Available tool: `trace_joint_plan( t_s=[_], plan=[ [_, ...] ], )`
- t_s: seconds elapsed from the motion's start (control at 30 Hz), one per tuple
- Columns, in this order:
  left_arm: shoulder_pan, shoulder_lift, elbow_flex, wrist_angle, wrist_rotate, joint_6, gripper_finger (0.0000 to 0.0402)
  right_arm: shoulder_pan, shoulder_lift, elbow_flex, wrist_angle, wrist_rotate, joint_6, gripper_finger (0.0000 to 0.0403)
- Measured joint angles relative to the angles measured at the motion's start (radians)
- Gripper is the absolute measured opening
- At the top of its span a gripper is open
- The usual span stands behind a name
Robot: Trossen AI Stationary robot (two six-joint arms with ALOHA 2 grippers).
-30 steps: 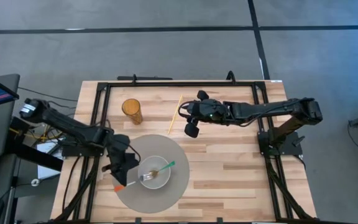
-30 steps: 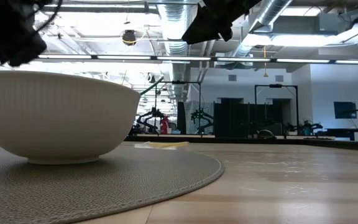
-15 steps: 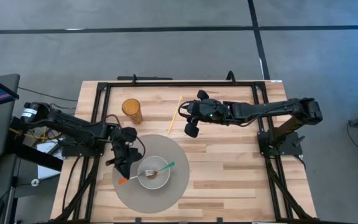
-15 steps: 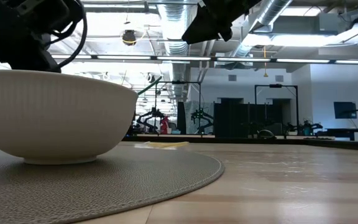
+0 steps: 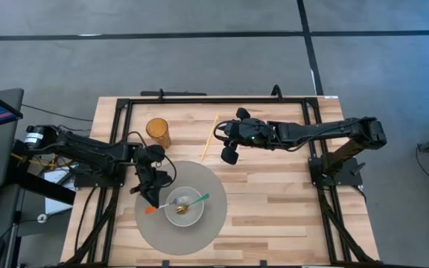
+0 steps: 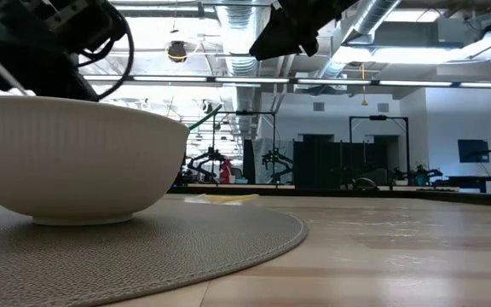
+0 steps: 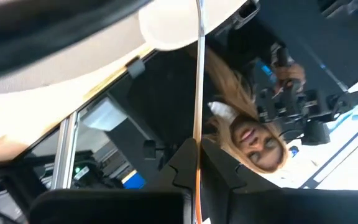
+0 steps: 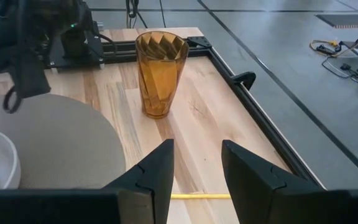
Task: Pick & Place Utensil
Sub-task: Put the orange fork into the gray bowl on the gray mat, then put the brown cup on the gray mat to the top left of the gray bowl
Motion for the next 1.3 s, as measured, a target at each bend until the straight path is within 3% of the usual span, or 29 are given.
trace_joint_plan(
  t_s=[0.23, 0.5, 0.73, 1.1, 1.3],
  plan=[
    [0.066, 0.005, 0.0, -0.001, 0.0, 0.033, 0.0015, 0.0, 0.0, 0.0, 0.017, 0.0, 0.0, 0.0126],
    [0.032, 0.1, 0.0, -0.008, -0.009, 0.041, 0.0018, 0.0, 0.0, 0.0, 0.016, 0.0, 0.0, 0.0126],
    [0.004, 0.128, 0.0, -0.004, 0.017, 0.041, 0.0061, 0.0, 0.0, 0.0, 0.016, 0.0, 0.0, 0.0126],
    [0.003, -0.03, 0.0, 0.008, 0.063, -0.06, 0.0106, 0.0, 0.0, 0.0, 0.016, 0.0, 0.0, 0.0126],
    [0.003, -0.164, 0.0, 0.008, -0.02, -0.148, 0.0106, 0.0, 0.0, 0.0, 0.016, 0.0, 0.0, 0.0126]
  ],
)
